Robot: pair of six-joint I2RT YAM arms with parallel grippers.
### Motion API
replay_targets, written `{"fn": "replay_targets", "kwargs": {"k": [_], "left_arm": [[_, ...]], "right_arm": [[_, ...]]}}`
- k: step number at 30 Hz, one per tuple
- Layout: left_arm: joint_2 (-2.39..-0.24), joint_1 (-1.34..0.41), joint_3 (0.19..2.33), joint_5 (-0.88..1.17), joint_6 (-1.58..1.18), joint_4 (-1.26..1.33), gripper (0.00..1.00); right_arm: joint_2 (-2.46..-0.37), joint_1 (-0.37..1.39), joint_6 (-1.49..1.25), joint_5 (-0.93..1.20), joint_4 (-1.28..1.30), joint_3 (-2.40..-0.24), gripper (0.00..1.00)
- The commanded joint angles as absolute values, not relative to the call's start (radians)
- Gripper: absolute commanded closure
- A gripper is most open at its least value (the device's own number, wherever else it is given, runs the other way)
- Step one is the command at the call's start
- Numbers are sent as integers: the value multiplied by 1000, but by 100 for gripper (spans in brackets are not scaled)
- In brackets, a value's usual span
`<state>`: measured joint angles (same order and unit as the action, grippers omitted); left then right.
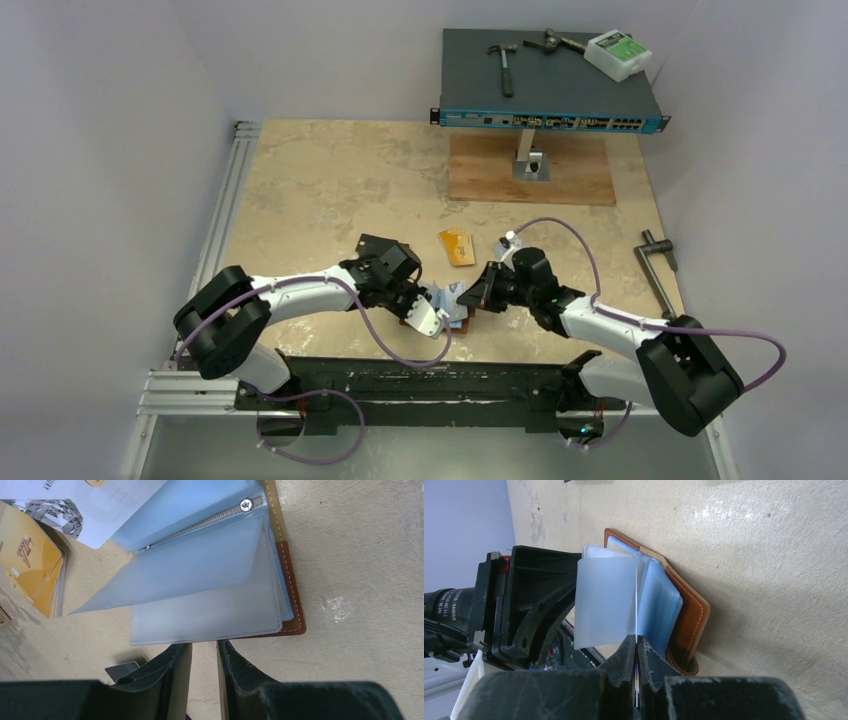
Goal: Put the credit cards into the card holder
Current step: Turn over the card slot in the card holder.
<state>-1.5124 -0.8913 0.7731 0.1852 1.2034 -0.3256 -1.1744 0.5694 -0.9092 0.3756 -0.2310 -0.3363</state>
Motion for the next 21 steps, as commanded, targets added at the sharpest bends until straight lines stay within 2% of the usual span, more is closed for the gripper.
{"fn": "replay_targets", "kwargs": {"k": [1, 7, 15, 21], "left_arm": [[-1467, -893, 759, 169, 1162, -308, 76], [-1442, -866, 757, 157, 1159, -331, 76], [-1412, -811, 785, 155, 1141, -384, 76], [-1371, -760, 807, 204, 1181, -431, 76]], "right_arm": [[-1170, 574, -906, 406, -282, -364, 100], [-1151, 574, -870, 364, -197, -395, 100], [-1341, 586, -884, 477, -347, -482, 100], [-1452, 648, -909, 477, -410, -488, 100]]}}
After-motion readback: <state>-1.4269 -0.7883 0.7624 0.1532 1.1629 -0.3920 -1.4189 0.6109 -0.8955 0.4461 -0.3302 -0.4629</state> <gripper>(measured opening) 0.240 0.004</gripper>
